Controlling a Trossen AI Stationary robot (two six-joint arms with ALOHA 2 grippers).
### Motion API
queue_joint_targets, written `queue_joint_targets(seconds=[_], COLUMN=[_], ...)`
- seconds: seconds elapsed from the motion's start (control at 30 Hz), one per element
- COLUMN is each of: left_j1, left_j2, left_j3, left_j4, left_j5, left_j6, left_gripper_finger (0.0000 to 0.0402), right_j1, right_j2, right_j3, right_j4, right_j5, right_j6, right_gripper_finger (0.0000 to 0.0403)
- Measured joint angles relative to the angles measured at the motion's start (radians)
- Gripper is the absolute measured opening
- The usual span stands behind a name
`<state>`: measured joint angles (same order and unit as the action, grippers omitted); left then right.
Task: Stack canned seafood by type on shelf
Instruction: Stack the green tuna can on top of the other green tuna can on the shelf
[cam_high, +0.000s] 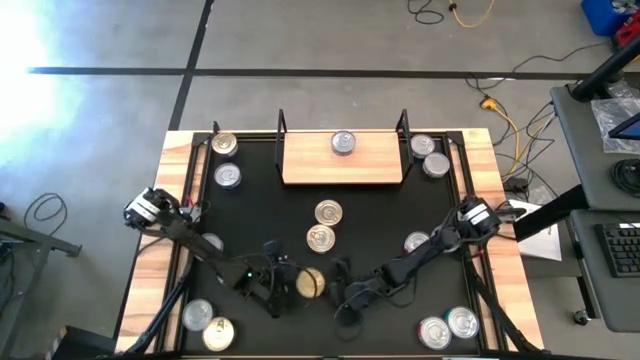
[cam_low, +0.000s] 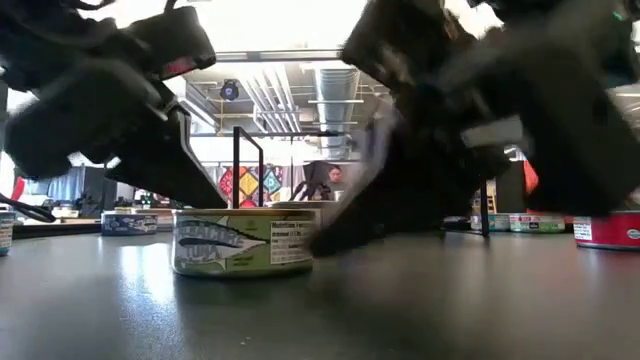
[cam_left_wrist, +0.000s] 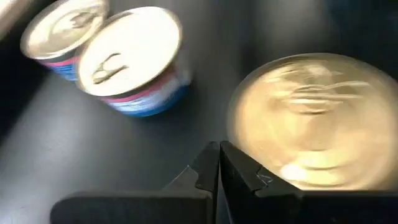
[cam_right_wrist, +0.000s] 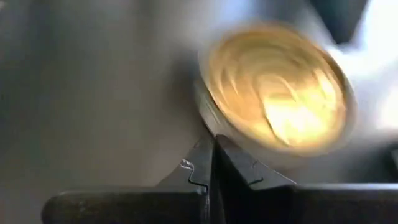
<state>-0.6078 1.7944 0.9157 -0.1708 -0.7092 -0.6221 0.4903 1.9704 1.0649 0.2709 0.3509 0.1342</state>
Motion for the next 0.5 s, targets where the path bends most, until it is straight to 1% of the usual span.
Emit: queue_joint_targets(seconds=[0.07, 0.13, 0.27, 0.37, 0.43, 0.47, 0.5], left_j1=[-0.015, -0.031, -0.078, -0.110, -0.130, -0.123, -0.115], left_j2=[-0.009, -0.020, -0.074, -0.121, -0.145, -0.148, -0.147], left_j3=[0.000, 0.003, 0.003, 0.000, -0.008, -0.016, -0.027], left_j4=[-0.005, 0.003, -0.060, -0.179, -0.282, -0.328, -0.333], left_j5=[0.006, 0.019, 0.016, -0.050, -0.094, -0.115, -0.123], left_j6=[-0.009, -0.021, -0.071, -0.146, -0.245, -0.305, -0.351], left_gripper_finger=[0.0000, 0.0000, 0.0000, 0.0000, 0.0000, 0.0000, 0.0000], right_j1=[0.000, 0.000, 0.000, 0.014, 0.018, 0.022, 0.027], right_j2=[-0.012, -0.037, -0.087, -0.130, -0.140, -0.145, -0.151], right_j3=[-0.020, -0.053, -0.113, -0.148, -0.152, -0.159, -0.170], right_j4=[0.014, -0.014, -0.013, -0.001, 0.030, 0.052, 0.063], right_j5=[0.079, 0.143, 0.151, 0.147, 0.141, 0.136, 0.136], right_j6=[0.003, 0.006, 0.014, 0.025, 0.031, 0.030, 0.025], right_gripper_finger=[0.0013, 0.0013, 0.0013, 0.0013, 0.0013, 0.0013, 0.0013])
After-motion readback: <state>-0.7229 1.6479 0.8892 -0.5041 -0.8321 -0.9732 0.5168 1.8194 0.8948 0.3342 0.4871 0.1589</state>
